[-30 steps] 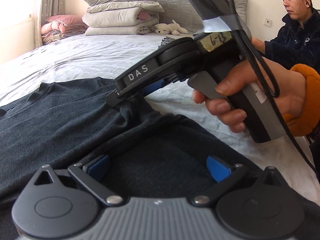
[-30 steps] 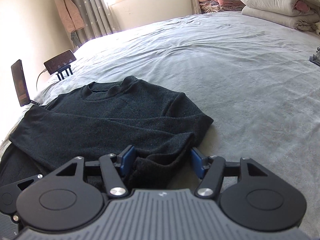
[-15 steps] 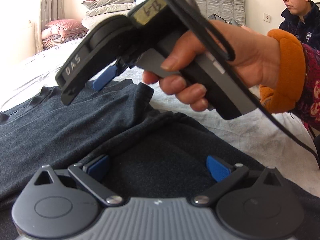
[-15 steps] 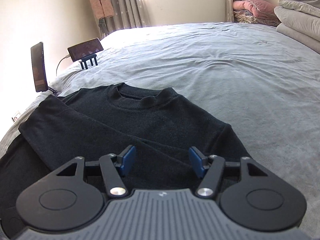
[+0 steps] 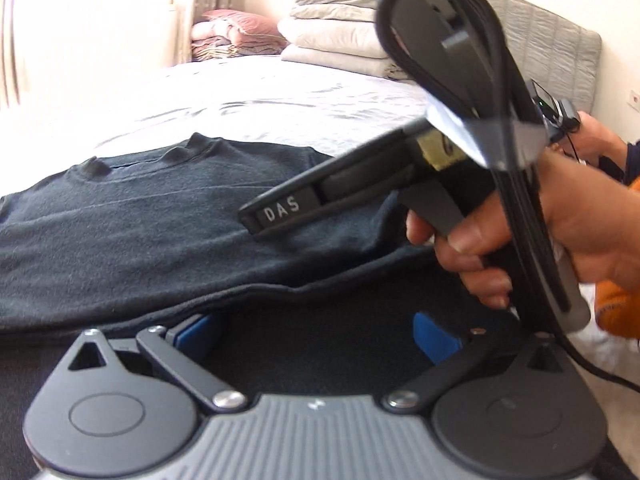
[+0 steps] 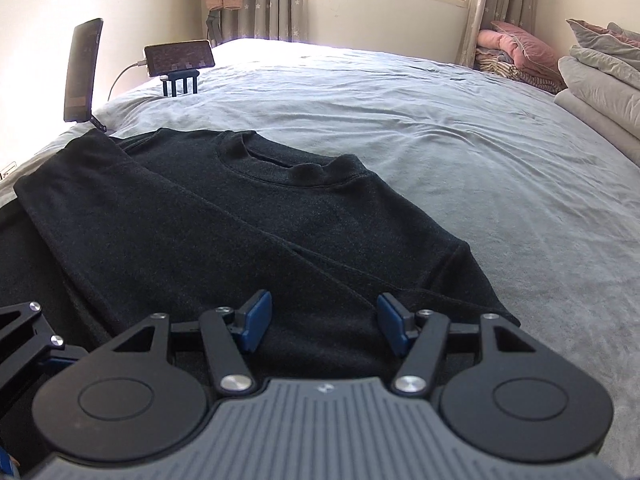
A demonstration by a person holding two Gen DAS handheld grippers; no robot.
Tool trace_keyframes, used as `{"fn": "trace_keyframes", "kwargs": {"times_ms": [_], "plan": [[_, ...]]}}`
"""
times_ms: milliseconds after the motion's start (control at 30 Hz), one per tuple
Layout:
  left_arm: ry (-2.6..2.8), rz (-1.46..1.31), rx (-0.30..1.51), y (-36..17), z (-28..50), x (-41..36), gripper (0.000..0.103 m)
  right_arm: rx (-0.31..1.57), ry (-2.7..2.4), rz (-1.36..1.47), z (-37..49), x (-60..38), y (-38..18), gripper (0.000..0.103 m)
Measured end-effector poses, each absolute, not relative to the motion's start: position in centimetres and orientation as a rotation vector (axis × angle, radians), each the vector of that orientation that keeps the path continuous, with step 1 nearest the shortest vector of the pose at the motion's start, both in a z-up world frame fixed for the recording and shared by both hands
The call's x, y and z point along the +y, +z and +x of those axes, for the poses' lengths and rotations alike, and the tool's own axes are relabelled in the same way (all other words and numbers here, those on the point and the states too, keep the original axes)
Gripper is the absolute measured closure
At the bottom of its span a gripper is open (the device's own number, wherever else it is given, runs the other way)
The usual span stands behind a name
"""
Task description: Fold clothes
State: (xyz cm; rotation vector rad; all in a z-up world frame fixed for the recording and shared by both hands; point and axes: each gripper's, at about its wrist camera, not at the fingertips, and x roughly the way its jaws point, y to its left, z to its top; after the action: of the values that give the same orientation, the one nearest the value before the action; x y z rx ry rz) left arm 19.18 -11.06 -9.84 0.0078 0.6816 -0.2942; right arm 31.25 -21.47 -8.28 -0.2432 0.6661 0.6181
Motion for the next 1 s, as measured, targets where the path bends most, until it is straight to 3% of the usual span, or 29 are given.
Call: {"fn": "trace_keyframes", "kwargs": {"times_ms": [633,767,1000], "plan": [[-0.194,0.008,0.683,-10.7,20.3,-11.3,0.000,0.600,0.576,-0.294,29.8,-22.3,-9.4,0.040],[-0.189,0.025,0.685,-10.6,19.9,-11.6,0.000,0.568,0.552,-0.283,29.2,-22.7,-9.8,0.031],[-0.185,0.036,0.688,-10.7,20.2,-11.7,0.000,0.517,0.531,-0.273,28.6,-23.2,-10.1,0.024]]}}
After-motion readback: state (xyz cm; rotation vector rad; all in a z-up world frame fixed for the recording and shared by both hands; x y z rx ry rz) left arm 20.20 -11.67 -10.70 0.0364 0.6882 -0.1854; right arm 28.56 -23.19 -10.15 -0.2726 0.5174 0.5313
